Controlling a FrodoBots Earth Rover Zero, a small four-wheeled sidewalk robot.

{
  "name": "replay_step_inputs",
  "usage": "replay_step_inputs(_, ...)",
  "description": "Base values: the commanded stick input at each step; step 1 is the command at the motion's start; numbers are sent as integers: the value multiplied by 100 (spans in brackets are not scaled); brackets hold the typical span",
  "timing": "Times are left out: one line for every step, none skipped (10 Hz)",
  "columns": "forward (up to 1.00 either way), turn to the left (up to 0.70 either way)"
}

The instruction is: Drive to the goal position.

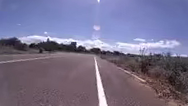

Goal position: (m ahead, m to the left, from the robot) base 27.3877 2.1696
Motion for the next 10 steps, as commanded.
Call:
replay_step_inputs(70, -4)
replay_step_inputs(70, -9)
replay_step_inputs(70, -14)
replay_step_inputs(70, -11)
replay_step_inputs(70, -4)
replay_step_inputs(70, -13)
replay_step_inputs(70, -8)
replay_step_inputs(70, -3)
replay_step_inputs(0, 0)
replay_step_inputs(0, 0)
